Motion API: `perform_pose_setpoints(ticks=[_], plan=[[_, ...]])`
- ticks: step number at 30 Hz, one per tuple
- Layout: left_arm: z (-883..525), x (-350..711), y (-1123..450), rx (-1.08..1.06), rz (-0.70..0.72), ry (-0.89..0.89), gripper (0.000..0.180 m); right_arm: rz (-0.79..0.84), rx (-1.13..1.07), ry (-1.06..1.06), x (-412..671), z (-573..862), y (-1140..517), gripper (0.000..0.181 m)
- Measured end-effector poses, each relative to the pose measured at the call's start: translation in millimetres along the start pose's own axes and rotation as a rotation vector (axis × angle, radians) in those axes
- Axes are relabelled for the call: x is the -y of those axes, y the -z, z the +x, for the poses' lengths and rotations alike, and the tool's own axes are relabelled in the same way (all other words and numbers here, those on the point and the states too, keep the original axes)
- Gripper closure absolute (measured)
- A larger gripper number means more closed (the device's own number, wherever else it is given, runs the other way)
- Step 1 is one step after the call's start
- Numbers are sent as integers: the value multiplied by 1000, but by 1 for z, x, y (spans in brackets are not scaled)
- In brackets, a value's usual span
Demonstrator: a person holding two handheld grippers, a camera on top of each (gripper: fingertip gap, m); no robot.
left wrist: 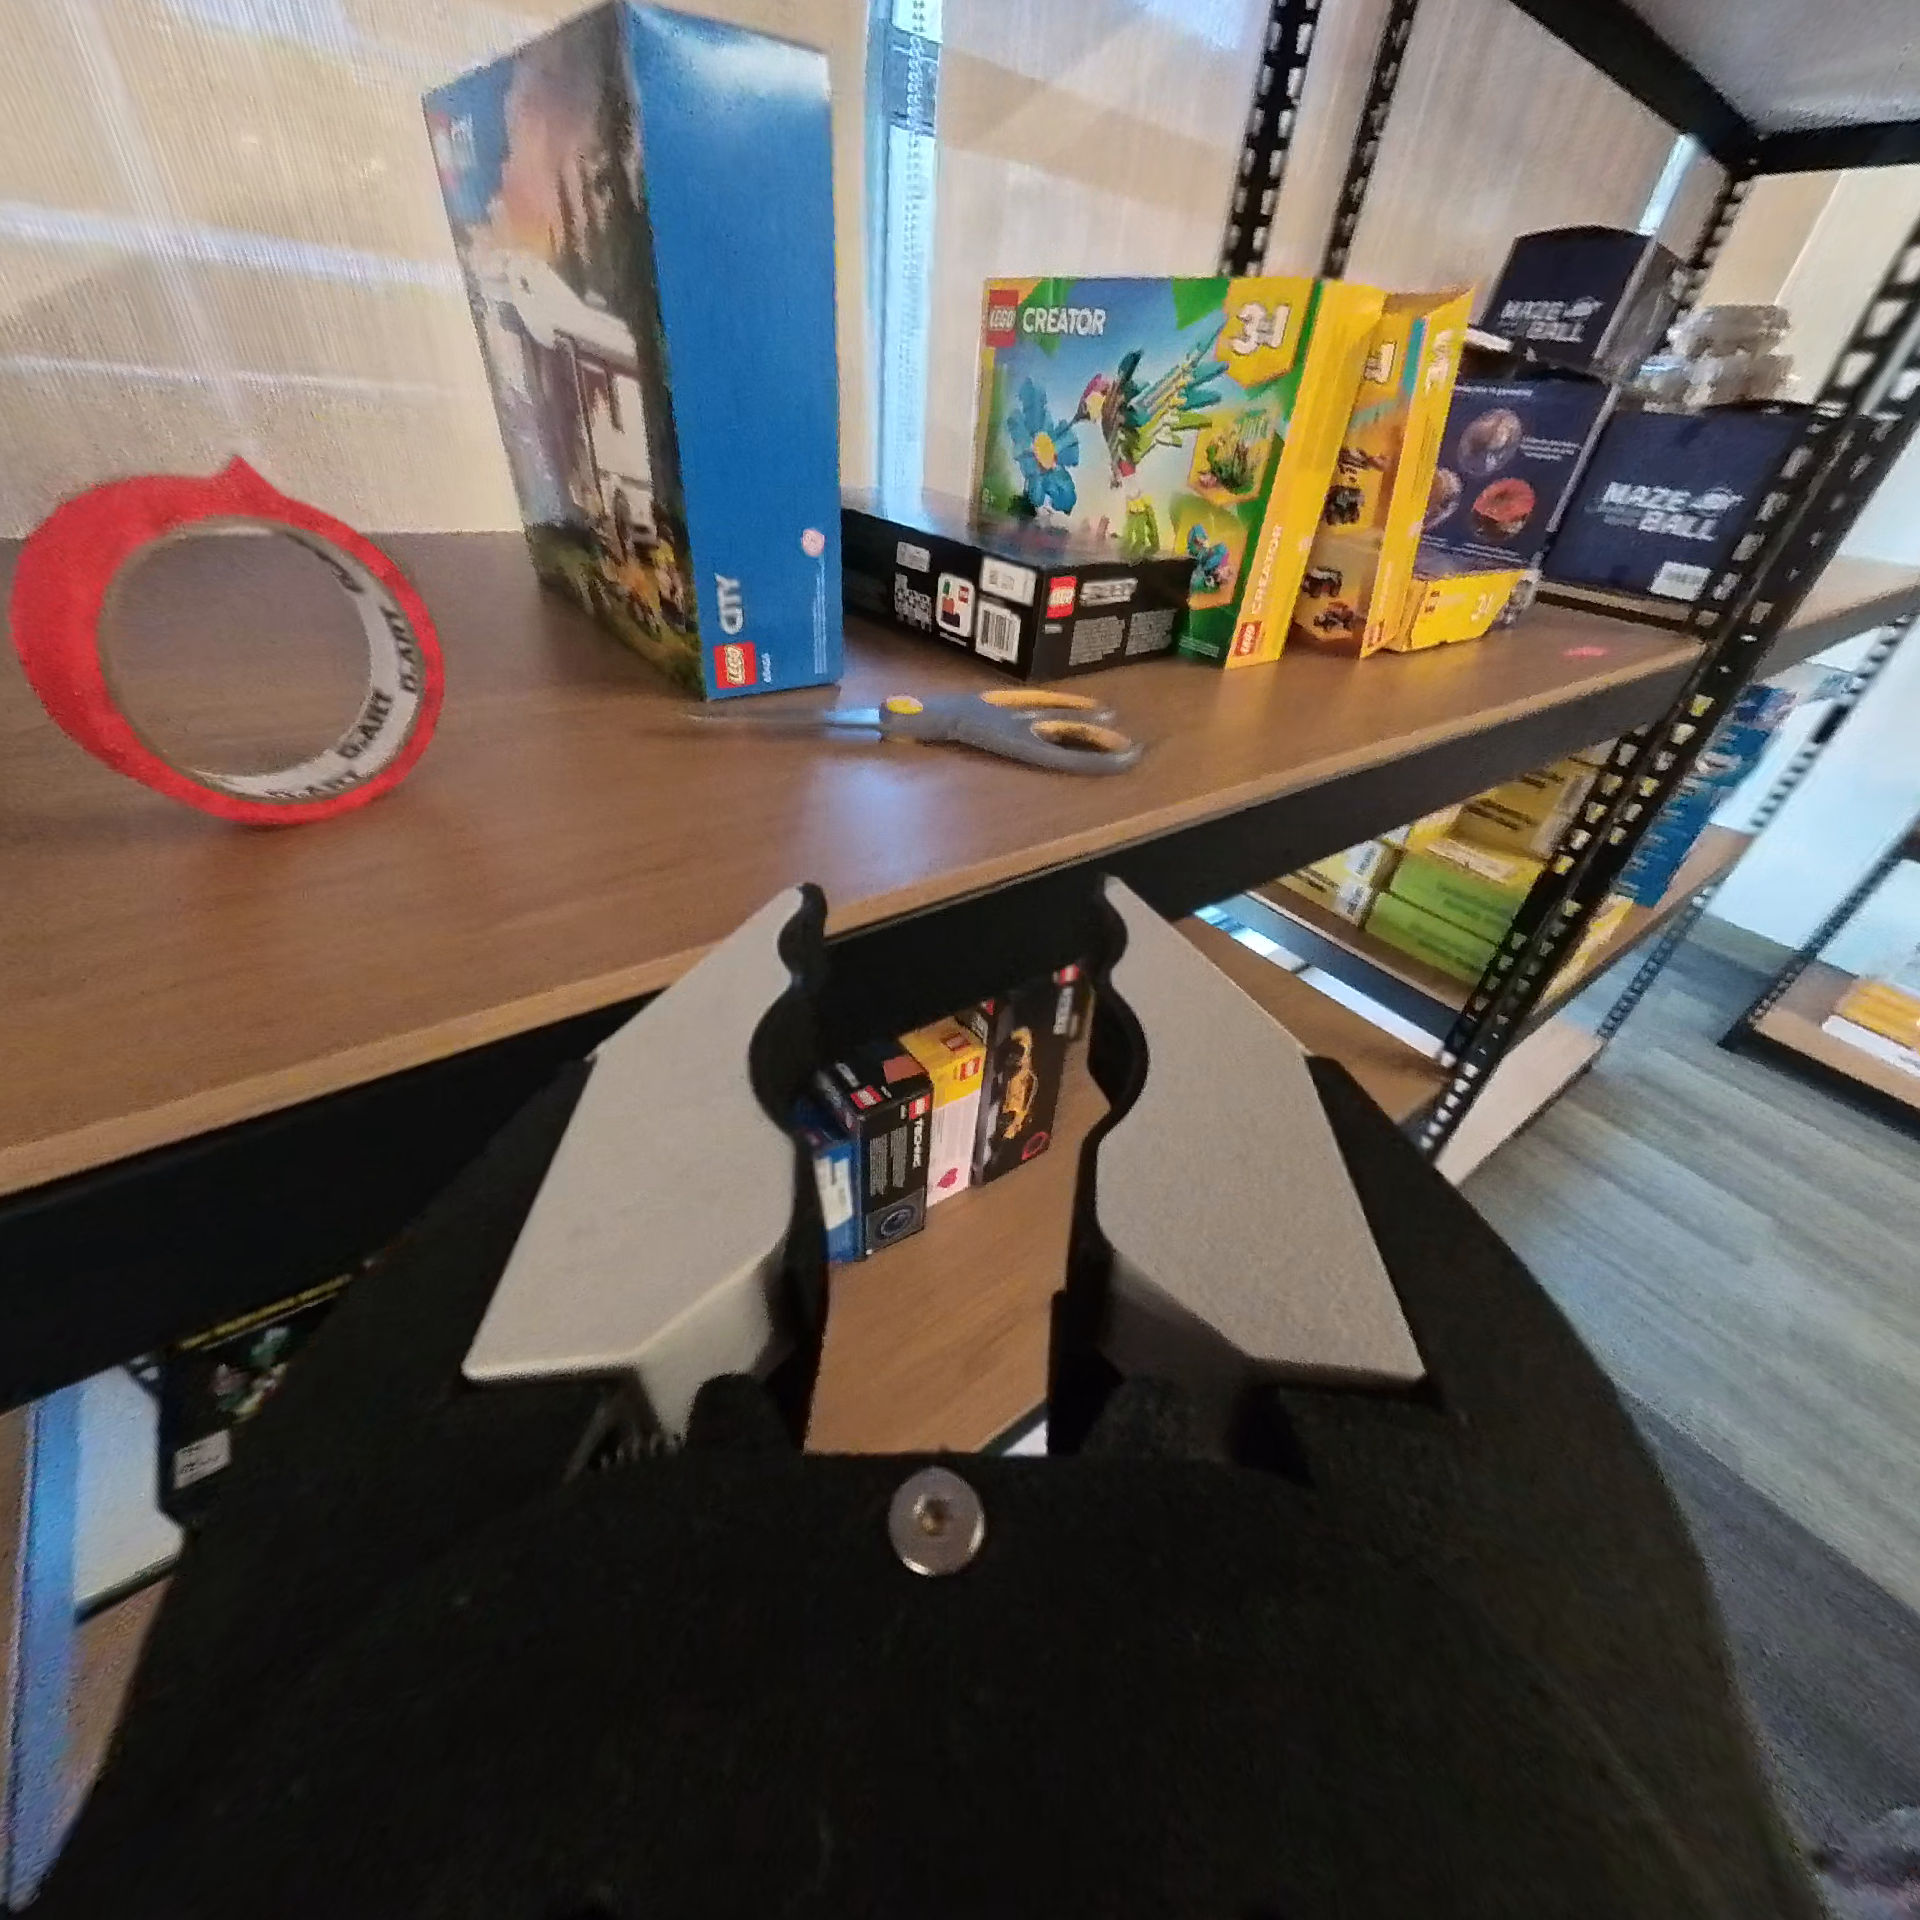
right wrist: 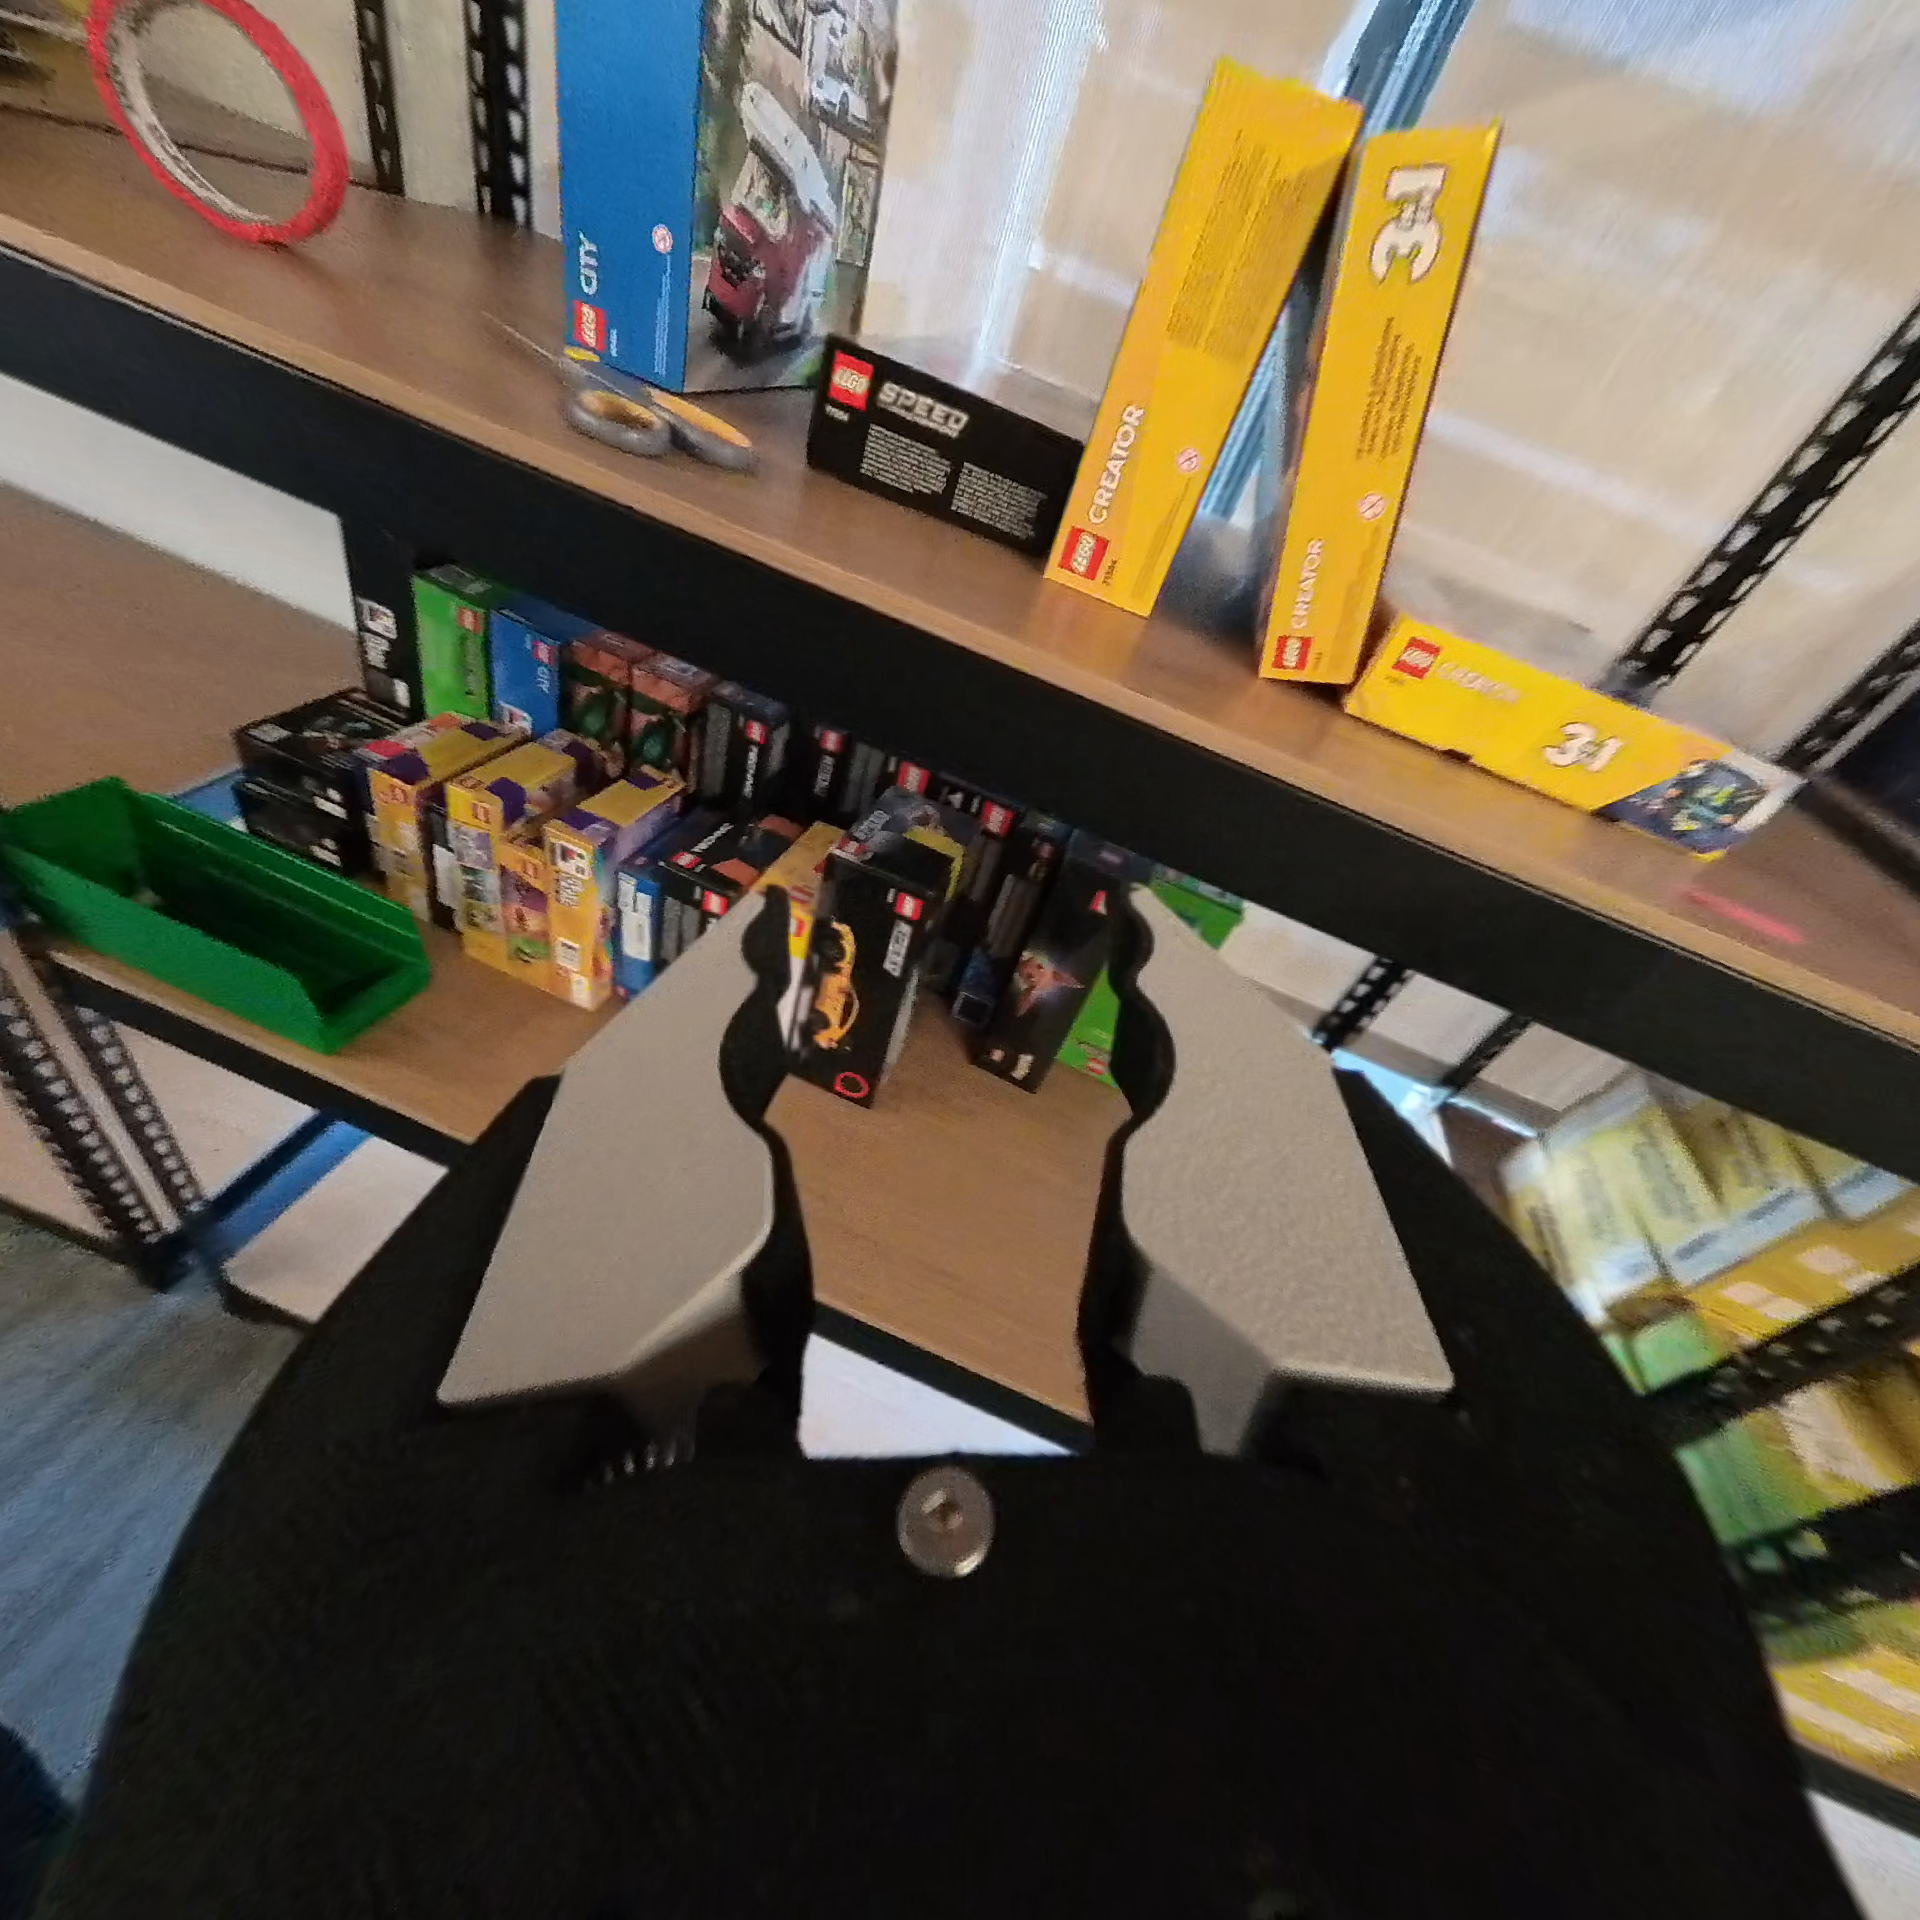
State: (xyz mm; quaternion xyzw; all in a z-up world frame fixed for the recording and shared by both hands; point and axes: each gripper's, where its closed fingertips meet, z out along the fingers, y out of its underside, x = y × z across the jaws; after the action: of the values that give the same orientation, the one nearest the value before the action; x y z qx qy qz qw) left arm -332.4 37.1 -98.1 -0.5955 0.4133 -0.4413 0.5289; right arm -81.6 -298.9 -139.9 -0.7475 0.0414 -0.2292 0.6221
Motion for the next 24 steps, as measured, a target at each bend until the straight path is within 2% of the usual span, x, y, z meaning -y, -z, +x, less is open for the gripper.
perform_pose_setpoints(ticks=[5,8,13,18,24], plan=[[2,3,-6,77,-3,-17,131,67,122,-106,4,1,-45,118],[-4,1,-11,95,-55,-31,130,61,170,-174,12,-8,-71,118],[-23,14,-24,78,-51,-64,129,75,217,-210,23,-23,-113,118],[-41,16,-35,14,-59,-67,130,82,147,-216,48,-14,-149,119],[-64,-3,-41,-45,-100,-72,132,19,-120,-76,50,42,-180,119]])
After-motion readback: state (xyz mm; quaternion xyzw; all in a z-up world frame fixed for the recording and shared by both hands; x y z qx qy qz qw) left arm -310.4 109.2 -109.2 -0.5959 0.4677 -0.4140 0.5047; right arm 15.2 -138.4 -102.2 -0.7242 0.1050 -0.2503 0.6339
